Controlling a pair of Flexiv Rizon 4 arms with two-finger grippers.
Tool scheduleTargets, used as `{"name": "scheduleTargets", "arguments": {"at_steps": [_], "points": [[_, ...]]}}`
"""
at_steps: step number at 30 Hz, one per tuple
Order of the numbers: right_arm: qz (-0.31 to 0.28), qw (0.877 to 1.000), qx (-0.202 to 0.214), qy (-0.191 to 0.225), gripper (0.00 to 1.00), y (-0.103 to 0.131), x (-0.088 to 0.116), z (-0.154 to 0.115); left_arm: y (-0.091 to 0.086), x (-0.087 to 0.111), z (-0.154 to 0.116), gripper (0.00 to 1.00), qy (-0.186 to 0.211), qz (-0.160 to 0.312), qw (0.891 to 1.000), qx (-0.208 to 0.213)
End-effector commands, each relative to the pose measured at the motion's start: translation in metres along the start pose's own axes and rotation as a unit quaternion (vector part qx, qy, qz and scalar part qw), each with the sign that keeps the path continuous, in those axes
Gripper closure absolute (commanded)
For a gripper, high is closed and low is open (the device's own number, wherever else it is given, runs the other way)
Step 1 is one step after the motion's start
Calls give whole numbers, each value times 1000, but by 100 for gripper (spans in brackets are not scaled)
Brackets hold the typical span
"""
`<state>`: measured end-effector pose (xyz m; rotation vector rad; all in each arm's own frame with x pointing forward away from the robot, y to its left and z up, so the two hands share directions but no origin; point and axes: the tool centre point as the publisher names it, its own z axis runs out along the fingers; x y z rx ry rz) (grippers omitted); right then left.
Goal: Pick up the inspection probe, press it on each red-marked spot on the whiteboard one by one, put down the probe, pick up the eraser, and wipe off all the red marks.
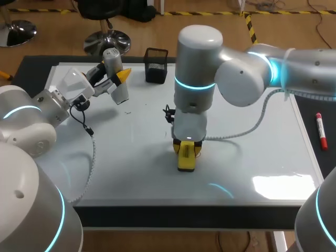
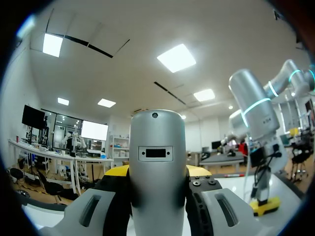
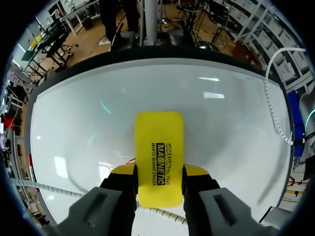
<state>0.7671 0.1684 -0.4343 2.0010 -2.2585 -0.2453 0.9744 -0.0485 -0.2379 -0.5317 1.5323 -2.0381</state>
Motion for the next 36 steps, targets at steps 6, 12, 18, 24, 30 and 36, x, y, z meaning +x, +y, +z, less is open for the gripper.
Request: {"name": "scheduleTargets", "arguments": {"at_steps": [6,12,18,24,30,36], "points": [[15,1000,-5,9,100,-2,18,27,0,0,1,100,-2,1,1000,1],[26,999,-10,15,100,2,36,32,0,0,1,100,-2,1,1000,1],[39,999,-13,21,100,6,55,37,0,0,1,100,-2,1,1000,1],[50,998,-15,32,100,7,72,36,0,0,1,100,-2,1,1000,1],[54,998,-13,36,100,8,78,34,0,0,1,100,-2,1,1000,1],[49,998,-1,34,100,8,74,24,0,0,1,100,-2,1,1000,1]]}}
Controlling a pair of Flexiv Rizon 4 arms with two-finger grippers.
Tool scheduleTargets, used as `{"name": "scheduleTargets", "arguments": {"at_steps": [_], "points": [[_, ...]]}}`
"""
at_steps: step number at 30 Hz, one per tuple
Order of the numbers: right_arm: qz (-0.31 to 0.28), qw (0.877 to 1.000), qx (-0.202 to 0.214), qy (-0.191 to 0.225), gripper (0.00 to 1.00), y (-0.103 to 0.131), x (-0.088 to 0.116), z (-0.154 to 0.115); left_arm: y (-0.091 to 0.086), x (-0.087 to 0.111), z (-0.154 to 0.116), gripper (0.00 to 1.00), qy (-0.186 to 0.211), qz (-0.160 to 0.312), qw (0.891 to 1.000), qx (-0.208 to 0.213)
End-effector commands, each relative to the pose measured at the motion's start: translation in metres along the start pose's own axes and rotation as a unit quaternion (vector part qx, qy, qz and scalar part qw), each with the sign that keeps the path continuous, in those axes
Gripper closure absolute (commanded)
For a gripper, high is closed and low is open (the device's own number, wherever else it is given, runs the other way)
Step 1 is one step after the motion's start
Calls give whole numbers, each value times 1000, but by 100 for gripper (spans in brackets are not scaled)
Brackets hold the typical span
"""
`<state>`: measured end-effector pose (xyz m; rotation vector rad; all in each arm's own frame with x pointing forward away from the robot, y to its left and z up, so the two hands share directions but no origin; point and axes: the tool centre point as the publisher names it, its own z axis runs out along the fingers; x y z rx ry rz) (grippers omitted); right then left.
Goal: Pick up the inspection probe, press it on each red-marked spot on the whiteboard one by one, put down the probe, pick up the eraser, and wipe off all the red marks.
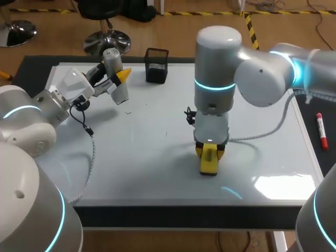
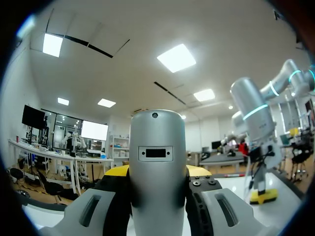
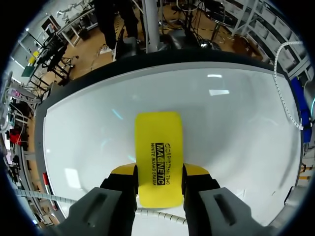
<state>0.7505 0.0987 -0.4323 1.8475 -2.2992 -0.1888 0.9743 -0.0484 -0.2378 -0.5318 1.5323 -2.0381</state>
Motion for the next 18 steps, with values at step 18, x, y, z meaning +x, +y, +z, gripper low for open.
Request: {"name": "scheduleTargets", "arguments": {"at_steps": [18], "points": [[-35,997,64,-14,100,-19,-5,-59,0,0,1,100,-2,1,1000,1]]}}
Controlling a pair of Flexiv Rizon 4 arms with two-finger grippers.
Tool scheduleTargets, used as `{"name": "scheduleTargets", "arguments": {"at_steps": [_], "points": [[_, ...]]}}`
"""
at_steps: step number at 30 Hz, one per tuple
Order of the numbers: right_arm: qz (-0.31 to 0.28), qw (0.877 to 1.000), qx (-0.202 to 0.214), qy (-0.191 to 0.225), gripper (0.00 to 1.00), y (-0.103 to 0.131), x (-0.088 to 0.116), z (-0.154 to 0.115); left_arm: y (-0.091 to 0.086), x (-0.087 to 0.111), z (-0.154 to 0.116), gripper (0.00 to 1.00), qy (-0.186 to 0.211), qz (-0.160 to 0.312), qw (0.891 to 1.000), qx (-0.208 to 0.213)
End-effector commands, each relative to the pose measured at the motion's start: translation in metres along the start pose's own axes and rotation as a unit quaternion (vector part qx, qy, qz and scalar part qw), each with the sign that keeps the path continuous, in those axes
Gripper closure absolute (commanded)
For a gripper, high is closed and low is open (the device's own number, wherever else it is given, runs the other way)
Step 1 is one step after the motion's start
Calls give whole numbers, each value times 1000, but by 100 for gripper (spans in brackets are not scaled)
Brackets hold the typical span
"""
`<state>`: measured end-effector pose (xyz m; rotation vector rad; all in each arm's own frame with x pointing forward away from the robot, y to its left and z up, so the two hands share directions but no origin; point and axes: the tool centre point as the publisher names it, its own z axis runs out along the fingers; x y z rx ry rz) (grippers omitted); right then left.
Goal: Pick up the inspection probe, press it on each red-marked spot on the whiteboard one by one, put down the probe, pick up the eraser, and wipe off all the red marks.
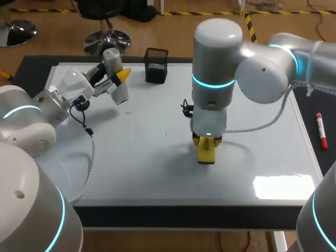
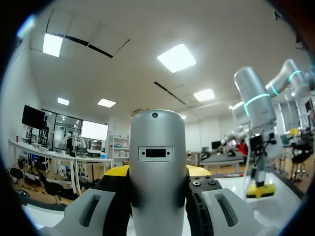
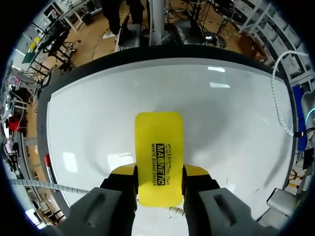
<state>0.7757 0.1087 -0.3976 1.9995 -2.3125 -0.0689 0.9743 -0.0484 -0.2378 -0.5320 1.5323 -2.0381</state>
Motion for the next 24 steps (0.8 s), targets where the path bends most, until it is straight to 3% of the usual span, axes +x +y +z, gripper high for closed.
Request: {"name": "scheduleTargets", "arguments": {"at_steps": [1,10,24], "points": [[1,1000,0,-2,100,-9,9,-20,0,0,1,100,-2,1,1000,1],[-4,1000,-14,-2,100,-26,13,-20,0,0,1,100,-2,1,1000,1],[26,999,-42,-7,100,-89,46,-23,0,0,1,100,-2,1,1000,1]]}}
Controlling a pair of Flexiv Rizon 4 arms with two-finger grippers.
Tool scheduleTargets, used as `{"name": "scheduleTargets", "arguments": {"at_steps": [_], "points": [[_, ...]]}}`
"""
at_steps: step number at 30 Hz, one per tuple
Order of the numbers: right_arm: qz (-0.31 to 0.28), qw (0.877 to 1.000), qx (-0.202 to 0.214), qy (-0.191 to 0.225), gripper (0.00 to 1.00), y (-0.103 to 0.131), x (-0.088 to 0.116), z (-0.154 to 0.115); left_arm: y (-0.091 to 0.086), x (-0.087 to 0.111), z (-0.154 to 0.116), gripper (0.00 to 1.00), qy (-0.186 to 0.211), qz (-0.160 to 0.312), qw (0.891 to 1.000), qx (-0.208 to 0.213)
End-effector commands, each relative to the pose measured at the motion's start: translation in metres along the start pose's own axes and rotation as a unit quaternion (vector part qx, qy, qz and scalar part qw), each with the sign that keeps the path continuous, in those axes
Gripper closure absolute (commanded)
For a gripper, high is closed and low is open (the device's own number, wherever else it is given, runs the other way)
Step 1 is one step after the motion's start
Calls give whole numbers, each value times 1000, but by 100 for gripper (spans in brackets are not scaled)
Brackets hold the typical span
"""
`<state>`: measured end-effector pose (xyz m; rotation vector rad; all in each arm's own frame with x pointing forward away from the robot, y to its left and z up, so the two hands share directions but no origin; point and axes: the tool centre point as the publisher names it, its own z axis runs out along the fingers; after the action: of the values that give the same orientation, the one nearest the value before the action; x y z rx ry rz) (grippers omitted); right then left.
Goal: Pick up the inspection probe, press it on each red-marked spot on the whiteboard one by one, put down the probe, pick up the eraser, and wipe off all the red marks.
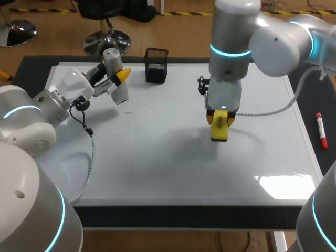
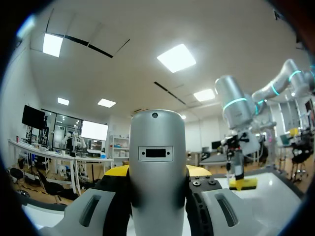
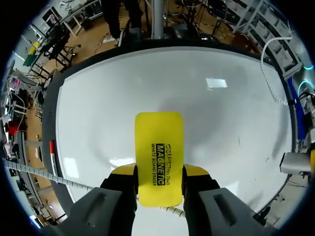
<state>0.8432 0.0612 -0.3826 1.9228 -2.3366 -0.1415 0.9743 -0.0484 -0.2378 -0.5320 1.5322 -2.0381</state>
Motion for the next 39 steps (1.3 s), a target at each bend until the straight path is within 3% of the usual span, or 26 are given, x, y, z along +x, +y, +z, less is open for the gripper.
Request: {"name": "scheduleTargets", "arguments": {"at_steps": [1,14,23,32,39], "points": [[4,1000,-15,-1,100,-22,9,-4,0,0,1,100,-2,1,1000,1],[19,999,-26,-17,100,-85,38,-8,0,0,1,100,-2,1,1000,1],[7,999,-27,-19,100,-117,42,-13,0,0,1,100,-2,1,1000,1],[-17,999,-33,-9,100,-156,24,-25,0,0,1,100,-2,1,1000,1],[-34,999,-41,-6,100,-180,-4,-29,0,0,1,100,-2,1,1000,1]]}}
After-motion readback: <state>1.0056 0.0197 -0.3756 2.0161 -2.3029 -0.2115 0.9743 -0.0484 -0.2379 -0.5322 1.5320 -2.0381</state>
